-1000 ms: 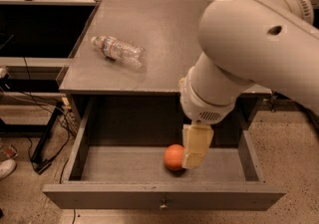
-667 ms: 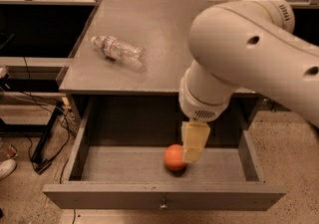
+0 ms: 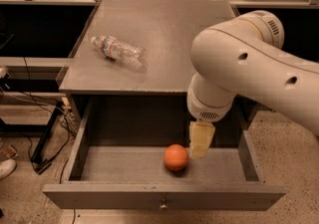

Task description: Pick orange from top drawer and place on counter

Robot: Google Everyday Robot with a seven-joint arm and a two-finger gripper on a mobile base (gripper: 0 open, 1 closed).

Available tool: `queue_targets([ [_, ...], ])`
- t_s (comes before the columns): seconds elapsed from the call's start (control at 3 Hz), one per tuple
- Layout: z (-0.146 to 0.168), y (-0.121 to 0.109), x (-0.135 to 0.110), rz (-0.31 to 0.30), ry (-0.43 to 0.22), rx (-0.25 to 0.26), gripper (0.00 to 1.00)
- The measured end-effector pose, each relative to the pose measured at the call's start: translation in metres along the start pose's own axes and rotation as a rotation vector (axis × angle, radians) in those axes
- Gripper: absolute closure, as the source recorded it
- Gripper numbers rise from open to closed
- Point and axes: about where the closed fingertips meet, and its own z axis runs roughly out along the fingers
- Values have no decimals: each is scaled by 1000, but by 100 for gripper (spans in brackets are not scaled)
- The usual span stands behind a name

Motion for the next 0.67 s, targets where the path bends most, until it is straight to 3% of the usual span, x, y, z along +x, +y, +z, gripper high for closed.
queue_targets([
  [0.67, 20, 14, -13, -34, -13, -17, 0],
])
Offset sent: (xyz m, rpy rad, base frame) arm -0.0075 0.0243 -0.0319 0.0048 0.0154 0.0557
